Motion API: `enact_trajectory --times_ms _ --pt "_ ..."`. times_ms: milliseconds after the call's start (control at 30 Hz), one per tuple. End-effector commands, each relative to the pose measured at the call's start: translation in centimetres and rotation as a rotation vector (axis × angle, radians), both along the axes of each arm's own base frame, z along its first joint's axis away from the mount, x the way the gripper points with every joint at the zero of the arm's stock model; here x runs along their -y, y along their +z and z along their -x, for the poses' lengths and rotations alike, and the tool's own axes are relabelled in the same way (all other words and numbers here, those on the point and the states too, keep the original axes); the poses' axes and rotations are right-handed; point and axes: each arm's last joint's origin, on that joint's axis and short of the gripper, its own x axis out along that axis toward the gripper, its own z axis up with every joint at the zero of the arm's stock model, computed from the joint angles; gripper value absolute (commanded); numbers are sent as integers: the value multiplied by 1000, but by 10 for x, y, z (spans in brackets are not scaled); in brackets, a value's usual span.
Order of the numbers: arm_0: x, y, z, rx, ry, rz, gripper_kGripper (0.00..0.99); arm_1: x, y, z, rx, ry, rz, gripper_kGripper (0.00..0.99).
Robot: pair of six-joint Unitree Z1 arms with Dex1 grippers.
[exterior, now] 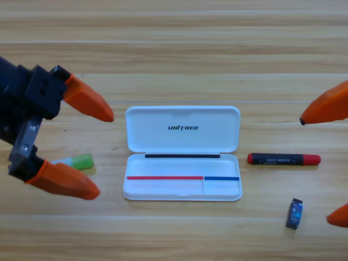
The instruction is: Clean up eraser and pencils
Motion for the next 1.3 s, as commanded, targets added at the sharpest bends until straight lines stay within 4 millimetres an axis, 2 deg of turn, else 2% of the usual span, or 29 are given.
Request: enact_trajectory --times_ms 33,467,567,633,733,900,1067,1300 --pt "2 -5 2 -4 -1 -20 979 -5 -8 -5 -41 -14 34 988" --pt "4 -8 -1 -4 12 -33 985 7 -3 1 -86 -86 15 986" --pt "3 -8 -2 14 28 -45 985 19 0 -11 -151 -235 27 986" --pt "2 -6 -3 35 43 -55 988 24 -4 -27 -237 -364 57 986" --pt "0 -2 -1 55 51 -55 989 24 -19 -51 -380 -530 105 983" --pt "0 -4 -2 56 58 -71 989 25 -49 -69 -451 -743 221 983" --pt "-2 -1 -4 82 84 -94 989 10 -84 -86 -598 -831 329 982" --pt "0 -3 -7 72 92 -130 989 -2 -122 -102 -732 -929 454 986"
